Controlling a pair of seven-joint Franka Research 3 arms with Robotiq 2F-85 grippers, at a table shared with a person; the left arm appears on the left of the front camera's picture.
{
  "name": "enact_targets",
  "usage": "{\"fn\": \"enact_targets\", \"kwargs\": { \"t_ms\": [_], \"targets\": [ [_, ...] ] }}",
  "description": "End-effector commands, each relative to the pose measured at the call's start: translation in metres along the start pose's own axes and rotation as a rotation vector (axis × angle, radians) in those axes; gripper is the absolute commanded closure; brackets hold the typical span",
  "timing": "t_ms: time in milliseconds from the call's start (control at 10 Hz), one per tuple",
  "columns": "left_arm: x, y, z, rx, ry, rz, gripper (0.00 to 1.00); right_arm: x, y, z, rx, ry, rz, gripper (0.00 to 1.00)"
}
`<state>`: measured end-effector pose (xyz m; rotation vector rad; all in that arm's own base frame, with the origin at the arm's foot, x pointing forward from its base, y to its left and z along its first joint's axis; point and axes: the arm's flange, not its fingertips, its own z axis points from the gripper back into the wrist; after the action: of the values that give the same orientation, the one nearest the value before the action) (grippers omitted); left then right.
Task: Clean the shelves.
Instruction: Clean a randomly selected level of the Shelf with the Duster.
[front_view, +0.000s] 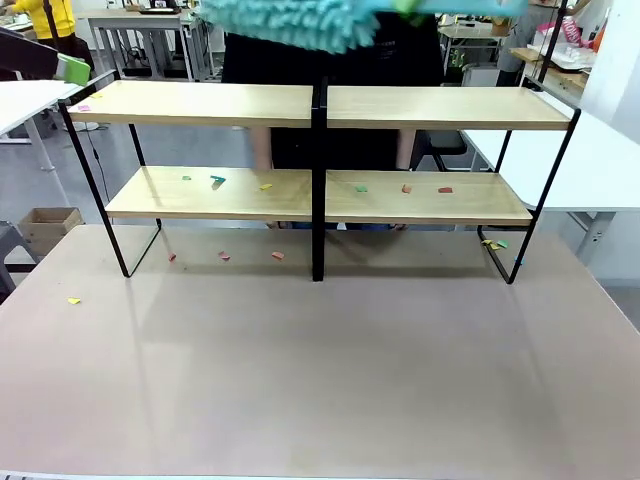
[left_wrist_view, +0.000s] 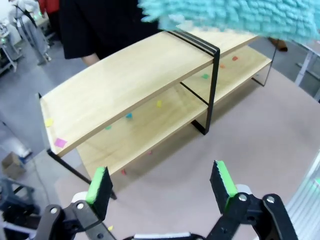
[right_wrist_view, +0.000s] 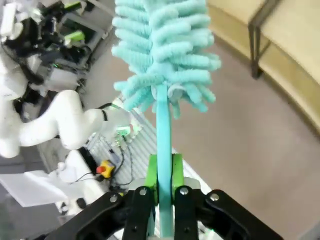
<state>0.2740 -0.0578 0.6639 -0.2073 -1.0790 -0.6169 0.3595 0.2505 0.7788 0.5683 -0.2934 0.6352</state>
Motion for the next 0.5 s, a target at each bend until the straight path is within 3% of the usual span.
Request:
{"fn": "enact_targets", "kwargs": {
  "t_ms": [0, 200, 400],
  "targets": [
    [-0.001, 0.001, 0.0, -0.011, -0.004, -0.005, 0.0, 0.091, 0.016, -0.018, -0.075, 0.048, 0.045, 0.88],
    [-0.001, 0.001, 0.0, -0.011, -0.004, -0.005, 0.0, 0.143, 0.036, -0.056, -0.184, 0.086, 0.047, 0.88],
    [-0.001, 0.001, 0.0, -0.011, -0.004, -0.005, 0.0, 0.182, 0.047, -0.096, -0.182, 0.126, 0.08, 0.88]
  ]
}}
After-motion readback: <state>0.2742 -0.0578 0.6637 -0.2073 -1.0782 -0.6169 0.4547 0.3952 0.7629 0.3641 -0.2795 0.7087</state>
